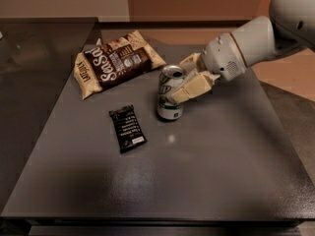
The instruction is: Move 7up can near rxbar chocolate
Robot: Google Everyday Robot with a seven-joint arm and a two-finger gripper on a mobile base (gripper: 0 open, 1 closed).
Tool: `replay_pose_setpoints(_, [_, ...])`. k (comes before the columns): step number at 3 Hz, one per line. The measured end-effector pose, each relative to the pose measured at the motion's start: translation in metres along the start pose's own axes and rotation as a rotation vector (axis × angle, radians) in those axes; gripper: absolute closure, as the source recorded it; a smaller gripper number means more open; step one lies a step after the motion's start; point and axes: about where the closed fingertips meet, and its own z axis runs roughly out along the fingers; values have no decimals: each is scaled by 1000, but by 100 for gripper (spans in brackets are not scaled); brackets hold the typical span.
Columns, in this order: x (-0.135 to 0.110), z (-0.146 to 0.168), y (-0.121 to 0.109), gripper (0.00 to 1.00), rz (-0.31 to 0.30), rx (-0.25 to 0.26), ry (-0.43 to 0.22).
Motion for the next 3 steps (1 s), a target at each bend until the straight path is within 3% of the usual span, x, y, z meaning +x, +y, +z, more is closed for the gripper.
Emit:
replay_pose_setpoints(1, [-7, 14, 12, 100, -35, -34, 9])
replay_pose_setpoints(3, [-9, 35, 21, 58, -64, -53, 41])
